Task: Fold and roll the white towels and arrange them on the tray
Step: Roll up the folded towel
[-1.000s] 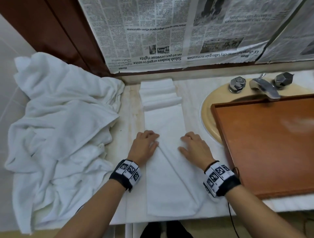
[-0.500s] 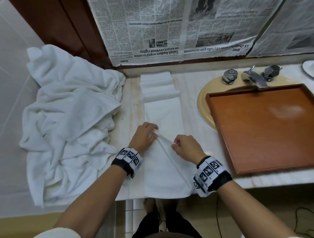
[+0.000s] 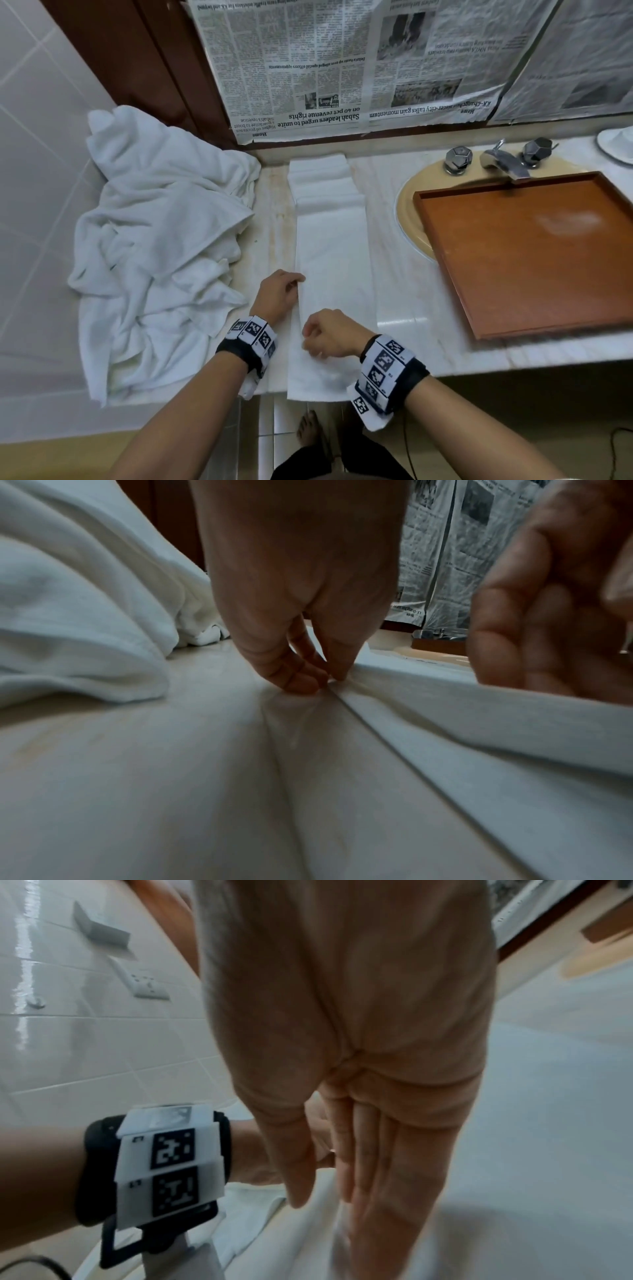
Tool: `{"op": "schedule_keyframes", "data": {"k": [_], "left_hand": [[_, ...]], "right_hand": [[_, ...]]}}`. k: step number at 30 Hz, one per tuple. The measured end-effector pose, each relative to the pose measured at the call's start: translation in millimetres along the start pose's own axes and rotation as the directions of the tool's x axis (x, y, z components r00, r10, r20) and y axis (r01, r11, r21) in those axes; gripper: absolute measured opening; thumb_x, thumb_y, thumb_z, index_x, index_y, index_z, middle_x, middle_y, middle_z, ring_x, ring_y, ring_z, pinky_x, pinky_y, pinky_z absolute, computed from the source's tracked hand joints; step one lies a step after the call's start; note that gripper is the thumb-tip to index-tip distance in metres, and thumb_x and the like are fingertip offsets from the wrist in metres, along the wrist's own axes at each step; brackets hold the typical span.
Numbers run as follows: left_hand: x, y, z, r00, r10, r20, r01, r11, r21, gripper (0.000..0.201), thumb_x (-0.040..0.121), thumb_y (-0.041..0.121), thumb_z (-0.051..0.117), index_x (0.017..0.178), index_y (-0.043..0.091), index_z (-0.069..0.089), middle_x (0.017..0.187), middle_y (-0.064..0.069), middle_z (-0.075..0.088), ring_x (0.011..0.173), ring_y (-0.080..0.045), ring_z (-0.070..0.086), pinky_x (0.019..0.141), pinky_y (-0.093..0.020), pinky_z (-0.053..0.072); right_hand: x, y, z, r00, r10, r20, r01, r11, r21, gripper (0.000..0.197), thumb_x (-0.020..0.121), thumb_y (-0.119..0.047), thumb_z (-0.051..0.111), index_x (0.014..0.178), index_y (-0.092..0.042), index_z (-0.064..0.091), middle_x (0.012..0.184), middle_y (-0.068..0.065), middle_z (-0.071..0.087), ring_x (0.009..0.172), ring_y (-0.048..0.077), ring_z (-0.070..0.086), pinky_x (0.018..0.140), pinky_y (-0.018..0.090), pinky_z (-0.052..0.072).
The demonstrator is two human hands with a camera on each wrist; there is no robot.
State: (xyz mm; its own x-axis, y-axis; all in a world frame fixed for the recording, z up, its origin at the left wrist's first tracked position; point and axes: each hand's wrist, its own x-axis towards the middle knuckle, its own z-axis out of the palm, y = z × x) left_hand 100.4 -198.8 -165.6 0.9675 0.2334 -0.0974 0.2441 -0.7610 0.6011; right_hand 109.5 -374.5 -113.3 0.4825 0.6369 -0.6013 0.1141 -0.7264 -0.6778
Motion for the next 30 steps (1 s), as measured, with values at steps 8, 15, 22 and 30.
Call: {"op": "schedule_keyframes", "data": {"k": [8,15,22,30], "left_hand": [[-20.5,2.1,10.1,0.998,-0.049,0.043,0.053,0.994,-0.091,0.031,0.091,0.022,0.067,0.121,0.016,0.064,0.098,-0.001,0.059,0.085,-0.014,0.056,0.082,-0.022,0.040],[-25.7,4.0,12.8,0.991,-0.137,0.012,0.137,0.979,-0.150,0.022,0.090,0.011,0.063,0.111,0.018,0.065,0.091,-0.003,0.063,0.086,-0.020,0.060,0.085,-0.036,0.050],[-18.8,6.6,11.8,0.981,-0.188,0.050,0.191,0.980,-0.057,0.029,0.095,0.011,0.056,0.124,0.016,0.061,0.106,-0.005,0.062,0.102,-0.023,0.059,0.091,-0.037,0.047],[-8.6,22.1,22.4,0.998,-0.030,0.057,0.020,0.986,0.164,0.059,0.099,0.023,0.043,0.156,0.027,0.027,0.162,0.000,0.020,0.143,-0.028,0.025,0.110,-0.044,0.034]], "right_hand": [[-4.7,56.6,-21.7,0.825,-0.016,-0.564,0.018,1.000,-0.002,0.017,0.093,-0.015,0.059,0.109,-0.013,0.065,0.102,0.002,0.066,0.090,0.017,0.060,0.083,0.027,0.049],[5.6,73.6,-14.9,0.832,-0.131,-0.540,-0.107,0.916,-0.387,0.052,0.098,-0.025,0.049,0.148,-0.016,0.037,0.155,-0.001,0.032,0.139,0.021,0.032,0.107,0.039,0.033],[19.0,95.0,-34.2,0.882,-0.074,-0.465,-0.210,0.822,-0.530,0.061,0.104,-0.044,0.014,0.158,-0.016,0.008,0.166,-0.003,0.000,0.152,0.013,0.004,0.121,0.037,0.011],[30.0,93.6,-51.5,0.852,-0.221,-0.474,-0.058,0.861,-0.506,0.058,0.102,-0.040,0.022,0.156,-0.017,0.022,0.164,-0.002,0.014,0.151,0.017,0.013,0.119,0.040,0.017]]}}
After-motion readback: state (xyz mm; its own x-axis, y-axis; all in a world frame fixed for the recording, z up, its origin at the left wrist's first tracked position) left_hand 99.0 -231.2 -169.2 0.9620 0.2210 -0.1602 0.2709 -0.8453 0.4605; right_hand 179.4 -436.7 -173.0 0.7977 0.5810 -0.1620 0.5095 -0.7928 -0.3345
